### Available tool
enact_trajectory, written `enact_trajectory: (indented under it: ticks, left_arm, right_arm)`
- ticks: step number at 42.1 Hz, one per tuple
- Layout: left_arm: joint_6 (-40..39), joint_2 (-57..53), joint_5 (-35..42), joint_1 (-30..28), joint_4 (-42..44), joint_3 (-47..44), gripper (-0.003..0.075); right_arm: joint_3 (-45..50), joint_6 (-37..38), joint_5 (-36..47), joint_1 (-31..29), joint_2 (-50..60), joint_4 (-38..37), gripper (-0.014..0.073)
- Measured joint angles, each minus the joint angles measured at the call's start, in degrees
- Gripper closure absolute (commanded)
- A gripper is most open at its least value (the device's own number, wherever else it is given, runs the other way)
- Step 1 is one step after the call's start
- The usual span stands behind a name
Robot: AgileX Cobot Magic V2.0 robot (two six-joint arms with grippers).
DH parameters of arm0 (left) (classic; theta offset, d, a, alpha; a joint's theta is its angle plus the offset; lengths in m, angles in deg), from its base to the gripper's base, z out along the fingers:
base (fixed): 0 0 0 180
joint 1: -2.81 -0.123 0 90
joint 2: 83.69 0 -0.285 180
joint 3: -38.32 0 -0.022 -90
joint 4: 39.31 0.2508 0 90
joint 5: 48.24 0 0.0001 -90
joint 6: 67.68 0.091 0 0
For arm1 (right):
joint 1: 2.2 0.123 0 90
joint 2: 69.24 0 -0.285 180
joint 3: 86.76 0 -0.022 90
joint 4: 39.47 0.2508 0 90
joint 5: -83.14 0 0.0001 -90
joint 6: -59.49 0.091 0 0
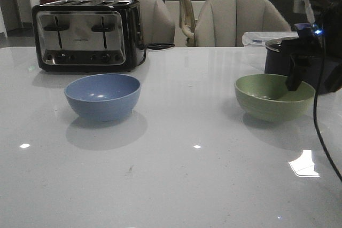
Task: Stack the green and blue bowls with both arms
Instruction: 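Lower the right gripper onto the rim of the pale green bowl and grasp, then slide the green bowl with the right gripper next to the blue bowl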
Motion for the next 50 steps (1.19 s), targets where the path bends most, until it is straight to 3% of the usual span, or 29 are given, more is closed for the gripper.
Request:
enact_trajectory:
  ticks: [2,13,26,38,50]
  left_arm:
    - [0.0,0.0,0.0,0.0,0.0,0.0,0.0262]
    - [0.0,0.0,0.0,0.0,0.0,0.0,0.0262]
    - [0.0,0.0,0.0,0.0,0.0,0.0,0.0262]
    - [0.0,0.0,0.0,0.0,0.0,0.0,0.0262]
    - [0.0,0.0,1.0,0.0,0.0,0.0,0.0262]
  right_arm:
    - [-0.9,0.0,0.1,0.0,-1.4,0.0,0.006]
    - [-2.2,0.0,0.5,0.0,-3.9,0.0,0.0377]
    - [-2.5,0.0,-0.3,0.0,-3.9,0.2,0.0556]
    - [-2.5,0.0,-2.1,2.0,1.3,0.1,0.0559]
    - [-2.5,-0.4,-5.1,12.8,5.2,0.6,0.0559]
